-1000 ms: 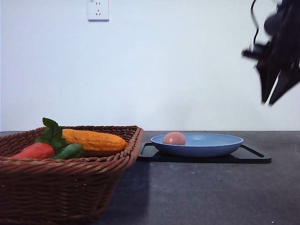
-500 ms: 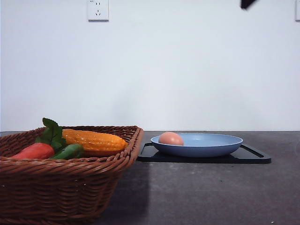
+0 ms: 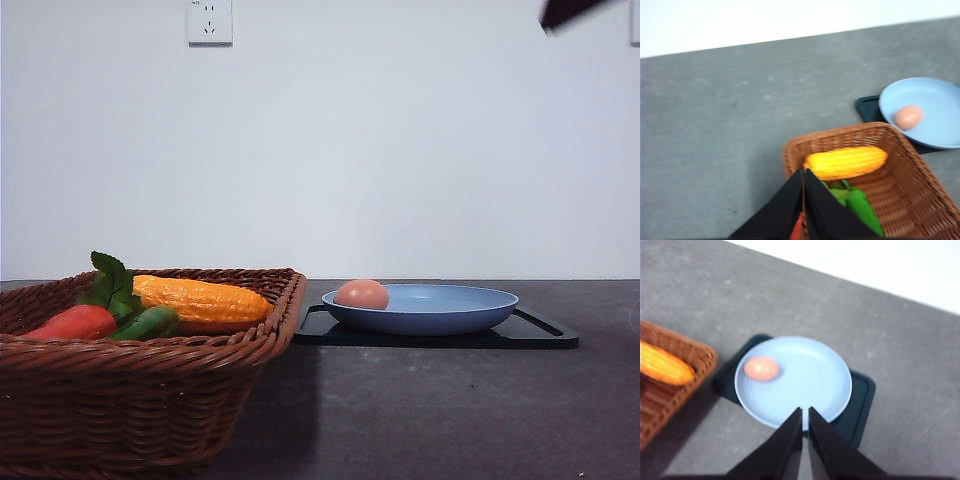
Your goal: Transfer egg from basket to plate and serve
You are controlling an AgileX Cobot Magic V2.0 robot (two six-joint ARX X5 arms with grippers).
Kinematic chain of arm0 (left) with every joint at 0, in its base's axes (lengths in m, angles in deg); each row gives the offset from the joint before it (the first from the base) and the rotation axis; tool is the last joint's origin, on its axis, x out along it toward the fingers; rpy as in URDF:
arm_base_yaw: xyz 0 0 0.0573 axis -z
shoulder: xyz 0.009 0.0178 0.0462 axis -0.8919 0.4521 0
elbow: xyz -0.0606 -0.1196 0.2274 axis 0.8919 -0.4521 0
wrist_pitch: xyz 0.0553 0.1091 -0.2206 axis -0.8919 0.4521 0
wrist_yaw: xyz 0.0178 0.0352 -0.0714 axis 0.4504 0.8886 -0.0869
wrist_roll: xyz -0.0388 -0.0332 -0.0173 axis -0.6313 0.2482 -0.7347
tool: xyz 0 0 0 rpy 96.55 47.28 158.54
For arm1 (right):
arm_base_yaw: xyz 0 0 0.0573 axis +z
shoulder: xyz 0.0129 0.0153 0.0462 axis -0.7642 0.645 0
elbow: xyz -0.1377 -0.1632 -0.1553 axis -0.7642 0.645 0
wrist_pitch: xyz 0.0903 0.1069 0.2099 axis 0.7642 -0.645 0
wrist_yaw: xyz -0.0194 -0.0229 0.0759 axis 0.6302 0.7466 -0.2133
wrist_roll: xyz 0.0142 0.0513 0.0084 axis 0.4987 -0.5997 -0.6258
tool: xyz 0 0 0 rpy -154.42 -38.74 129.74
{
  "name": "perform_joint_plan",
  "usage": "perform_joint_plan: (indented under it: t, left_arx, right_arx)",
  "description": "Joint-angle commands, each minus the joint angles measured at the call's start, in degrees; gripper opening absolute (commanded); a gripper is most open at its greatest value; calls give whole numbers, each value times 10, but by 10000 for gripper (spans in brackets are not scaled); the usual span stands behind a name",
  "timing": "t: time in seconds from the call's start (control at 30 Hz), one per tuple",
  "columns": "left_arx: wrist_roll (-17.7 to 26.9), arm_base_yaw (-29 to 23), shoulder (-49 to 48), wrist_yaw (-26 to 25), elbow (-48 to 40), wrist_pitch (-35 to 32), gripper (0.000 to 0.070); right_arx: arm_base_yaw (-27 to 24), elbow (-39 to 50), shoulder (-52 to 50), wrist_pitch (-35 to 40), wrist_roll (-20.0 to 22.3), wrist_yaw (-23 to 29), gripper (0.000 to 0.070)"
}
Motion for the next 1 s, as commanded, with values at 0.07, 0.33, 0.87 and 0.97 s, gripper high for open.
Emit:
perform_joint_plan:
  t: [0.07,0.33,0.87,0.97]
  left_arx:
    - [-75,2,-62,-21,-76,-31,0]
    - [-140,2,-96,-31,-93,-33,0]
    - [-140,3,-109,-31,-94,-25,0]
    - [-118,-21,-155,-30,-94,-11,0]
  right_arx:
    - [4,100,-39,100,-38,0,0]
    - [4,159,-51,166,-66,0,0]
    - [3,159,-52,166,-66,1,0]
    - [3,159,-52,166,-66,1,0]
